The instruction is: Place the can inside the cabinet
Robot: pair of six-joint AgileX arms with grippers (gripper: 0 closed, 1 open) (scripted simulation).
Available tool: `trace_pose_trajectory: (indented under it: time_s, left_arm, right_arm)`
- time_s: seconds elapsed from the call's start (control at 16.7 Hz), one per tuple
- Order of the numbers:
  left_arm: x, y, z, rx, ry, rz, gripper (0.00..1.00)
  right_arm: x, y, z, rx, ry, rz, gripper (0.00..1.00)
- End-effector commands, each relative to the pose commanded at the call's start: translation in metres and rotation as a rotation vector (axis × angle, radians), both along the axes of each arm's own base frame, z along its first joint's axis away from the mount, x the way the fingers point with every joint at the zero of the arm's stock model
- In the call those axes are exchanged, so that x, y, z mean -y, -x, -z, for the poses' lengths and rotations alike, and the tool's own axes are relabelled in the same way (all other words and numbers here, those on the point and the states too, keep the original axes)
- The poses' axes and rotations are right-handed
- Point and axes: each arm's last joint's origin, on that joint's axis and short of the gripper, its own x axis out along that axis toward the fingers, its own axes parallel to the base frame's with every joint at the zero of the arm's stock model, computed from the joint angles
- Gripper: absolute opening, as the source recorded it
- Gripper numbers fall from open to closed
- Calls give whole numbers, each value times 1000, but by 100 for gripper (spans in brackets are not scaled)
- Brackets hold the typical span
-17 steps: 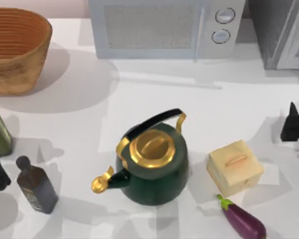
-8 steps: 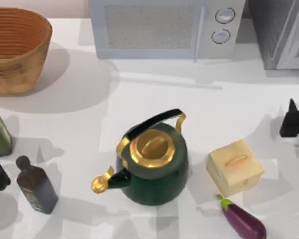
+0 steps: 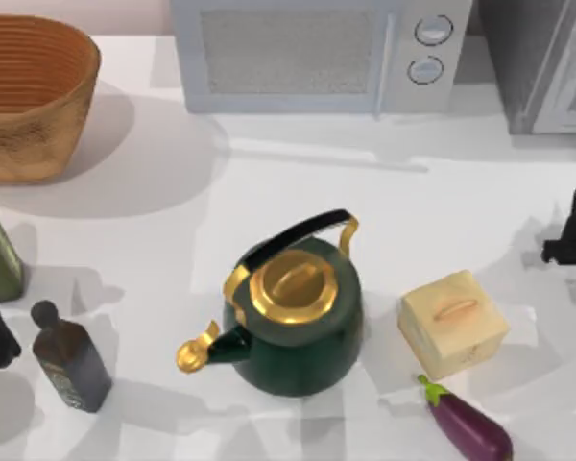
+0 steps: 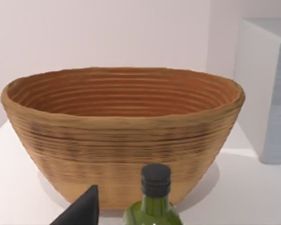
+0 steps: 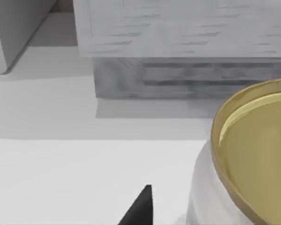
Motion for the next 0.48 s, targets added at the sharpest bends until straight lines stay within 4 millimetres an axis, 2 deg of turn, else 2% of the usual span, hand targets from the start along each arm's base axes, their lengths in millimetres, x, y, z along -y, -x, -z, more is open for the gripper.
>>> trace_pose_trajectory:
  time_s: [0.36,0.48]
  left_arm:
    - [0,0,0,0,0,0,100]
    - [0,0,0,0,0,0,100]
  right_arm:
    - [0,0,0,0,0,0,2]
    - [0,0,0,0,0,0,0]
